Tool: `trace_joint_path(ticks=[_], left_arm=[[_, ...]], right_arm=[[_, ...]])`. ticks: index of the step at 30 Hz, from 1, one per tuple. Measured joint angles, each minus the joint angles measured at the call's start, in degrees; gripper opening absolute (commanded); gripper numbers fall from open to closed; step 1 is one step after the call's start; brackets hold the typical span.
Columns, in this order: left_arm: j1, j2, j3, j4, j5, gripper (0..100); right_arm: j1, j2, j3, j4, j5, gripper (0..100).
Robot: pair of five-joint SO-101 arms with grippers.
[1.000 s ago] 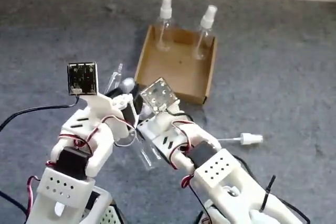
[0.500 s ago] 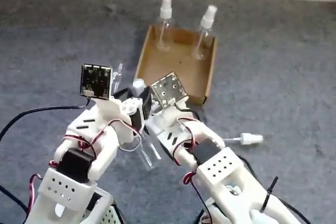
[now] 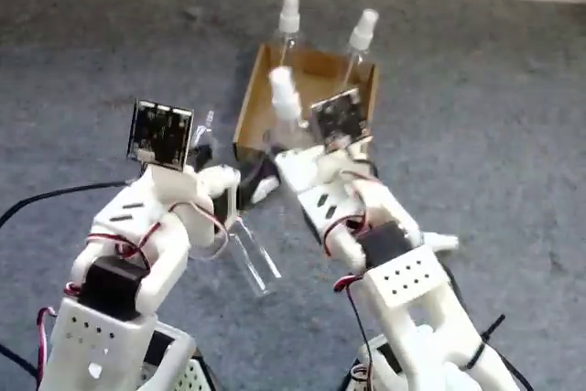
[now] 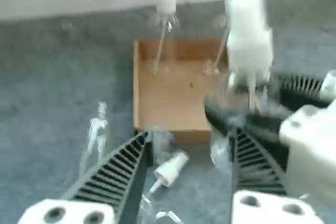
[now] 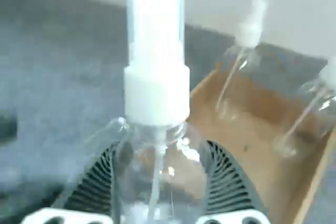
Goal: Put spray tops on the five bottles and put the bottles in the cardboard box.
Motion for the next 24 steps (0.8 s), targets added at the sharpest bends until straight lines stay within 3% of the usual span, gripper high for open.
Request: trace_joint_path(ticks=[6, 13, 17, 24], left_arm=[[-5.98, 0.09, 0.79, 2.55, -0.35, 22], [-2.37, 0.18, 6.86, 2.29, -7.91, 32], [-0.09, 0.26, 8.88, -1.14, -8.44, 33], [-2.73, 0.26, 9.67, -8.26, -8.44, 33]], right_arm=[[2.46, 0.18, -5.19, 0.53, 1.14, 0.3], [2.37, 11.08, -15.74, 1.41, 1.58, 0.3], [0.18, 19.16, -22.51, 5.89, 1.58, 0.3], [-4.57, 25.58, -31.12, 15.65, 1.58, 0.3]])
